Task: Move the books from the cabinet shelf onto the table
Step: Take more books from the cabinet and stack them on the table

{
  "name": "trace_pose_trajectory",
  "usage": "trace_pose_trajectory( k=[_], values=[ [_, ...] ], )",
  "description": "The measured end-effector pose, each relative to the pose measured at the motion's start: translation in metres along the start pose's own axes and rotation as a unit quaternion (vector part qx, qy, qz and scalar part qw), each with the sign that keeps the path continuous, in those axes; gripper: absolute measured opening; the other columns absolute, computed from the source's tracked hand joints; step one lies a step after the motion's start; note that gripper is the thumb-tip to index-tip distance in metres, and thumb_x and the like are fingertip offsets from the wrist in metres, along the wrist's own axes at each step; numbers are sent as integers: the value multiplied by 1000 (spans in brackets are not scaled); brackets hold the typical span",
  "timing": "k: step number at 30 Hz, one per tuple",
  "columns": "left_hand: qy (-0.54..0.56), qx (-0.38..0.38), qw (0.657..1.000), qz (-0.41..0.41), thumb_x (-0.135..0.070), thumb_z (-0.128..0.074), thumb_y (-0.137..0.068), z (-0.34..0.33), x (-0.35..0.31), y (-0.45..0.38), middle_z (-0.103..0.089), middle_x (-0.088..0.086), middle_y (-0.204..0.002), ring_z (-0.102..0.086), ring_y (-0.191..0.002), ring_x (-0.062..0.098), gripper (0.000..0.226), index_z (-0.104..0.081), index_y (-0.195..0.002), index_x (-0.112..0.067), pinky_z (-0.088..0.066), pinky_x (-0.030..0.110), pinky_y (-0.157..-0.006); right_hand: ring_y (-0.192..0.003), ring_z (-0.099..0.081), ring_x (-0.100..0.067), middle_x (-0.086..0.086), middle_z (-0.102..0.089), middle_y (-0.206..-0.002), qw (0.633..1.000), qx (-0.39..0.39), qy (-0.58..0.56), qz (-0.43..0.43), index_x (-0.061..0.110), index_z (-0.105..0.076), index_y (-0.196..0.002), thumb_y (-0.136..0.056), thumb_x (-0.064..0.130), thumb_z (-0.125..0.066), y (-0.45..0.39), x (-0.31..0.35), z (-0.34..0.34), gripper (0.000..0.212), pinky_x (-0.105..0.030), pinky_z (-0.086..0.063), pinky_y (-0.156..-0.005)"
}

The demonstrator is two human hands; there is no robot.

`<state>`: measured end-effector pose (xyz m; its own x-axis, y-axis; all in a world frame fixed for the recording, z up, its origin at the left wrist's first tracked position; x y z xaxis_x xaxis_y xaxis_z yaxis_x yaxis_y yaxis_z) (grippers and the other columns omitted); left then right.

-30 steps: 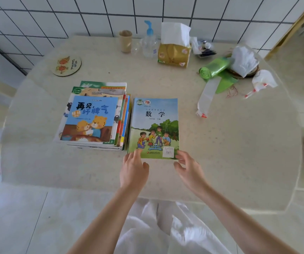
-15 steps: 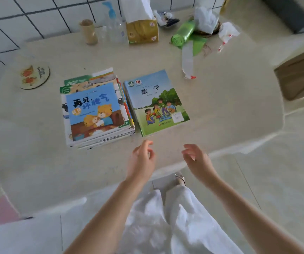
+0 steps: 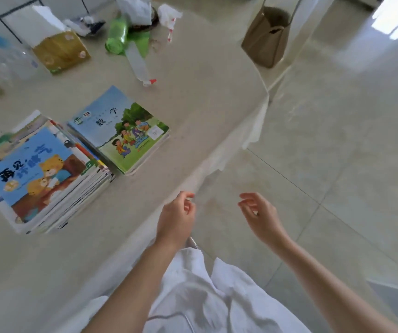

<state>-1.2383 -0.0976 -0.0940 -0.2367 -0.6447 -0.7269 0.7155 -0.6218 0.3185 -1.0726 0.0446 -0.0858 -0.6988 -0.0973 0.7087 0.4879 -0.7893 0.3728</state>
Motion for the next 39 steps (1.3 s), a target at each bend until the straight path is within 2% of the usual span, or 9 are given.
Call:
trace_pose_trajectory(
  k=[4,9,15,19,26,30,35,37,39],
  values=[
    [-39,72,995,-49,-14,-54,-91,-42,-32,16,-73,-1,-89,-67,-87,17,19,-65,-106,-20,-52,32,-85,-87,-63,-17,-8,-70,-96,998,-50,-21,-39,6,-64,-110,-90,3,-56,34,-48,34,22,-20,-44,-77],
    [-86,143,979,-121,-13,-56,-91,-107,-76,53,-73,-3,-88,-66,-84,13,18,-65,-105,-21,-46,22,-75,-85,-63,-14,-6,-70,-99,988,-113,-54,-89,6,-63,-110,-90,5,-55,95,-118,80,22,-16,-43,-74],
    [-115,229,948,-187,-10,-58,-88,-214,-117,143,-74,1,-84,-68,-78,15,18,-67,-102,-17,-52,27,-77,-85,-61,-11,-2,-69,-97,968,-173,-93,-154,9,-62,-112,-92,9,-53,195,-220,134,22,-10,-40,-71],
    [-136,308,916,-219,-10,-58,-89,-284,-131,212,-74,-1,-83,-69,-77,13,18,-67,-103,-17,-52,27,-76,-88,-61,-11,-3,-69,-103,949,-215,-127,-193,8,-61,-114,-93,9,-52,261,-280,165,24,-17,-45,-79],
    [-169,407,854,-277,-12,-58,-88,-391,-159,320,-72,-4,-81,-68,-78,10,19,-68,-101,-23,-55,30,-76,-93,-60,-12,0,-67,-106,882,-313,-216,-277,10,-59,-117,-93,11,-51,369,-371,211,26,-19,-43,-83],
    [-190,460,811,-308,-9,-59,-86,-438,-175,367,-72,-1,-80,-67,-79,14,21,-69,-99,-22,-54,29,-77,-93,-60,-13,-3,-67,-104,828,-384,-261,-315,10,-59,-117,-92,12,-53,416,-411,229,25,-18,-42,-81],
    [-221,513,756,-342,-7,-59,-87,-505,-204,408,-71,1,-81,-67,-79,15,21,-68,-99,-22,-52,25,-76,-94,-60,-12,-5,-69,-105,763,-441,-301,-364,13,-59,-116,-92,14,-54,459,-467,250,24,-6,-41,-72],
    [-234,525,740,-349,-8,-59,-87,-531,-214,420,-71,0,-82,-67,-80,14,22,-66,-97,-26,-53,27,-77,-96,-61,-14,-3,-69,-106,743,-452,-316,-379,17,-57,-117,-93,18,-53,470,-486,262,25,-8,-40,-71],
    [-237,536,724,-364,-9,-58,-87,-564,-229,432,-71,-1,-82,-67,-81,13,23,-64,-96,-29,-52,27,-78,-97,-61,-15,-3,-69,-107,728,-465,-319,-390,17,-57,-118,-93,20,-53,478,-508,281,26,-16,-41,-76]
  ],
)
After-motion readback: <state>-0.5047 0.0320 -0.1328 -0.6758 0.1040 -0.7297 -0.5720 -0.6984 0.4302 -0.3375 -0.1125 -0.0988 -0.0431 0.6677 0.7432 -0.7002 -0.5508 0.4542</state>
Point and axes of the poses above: each hand's wrist, its own y-axis away from the middle knuckle, its own z-axis out of the back of the hand, x = y × z, the point moved 6 cm from there along -y, towards the middle knuckle
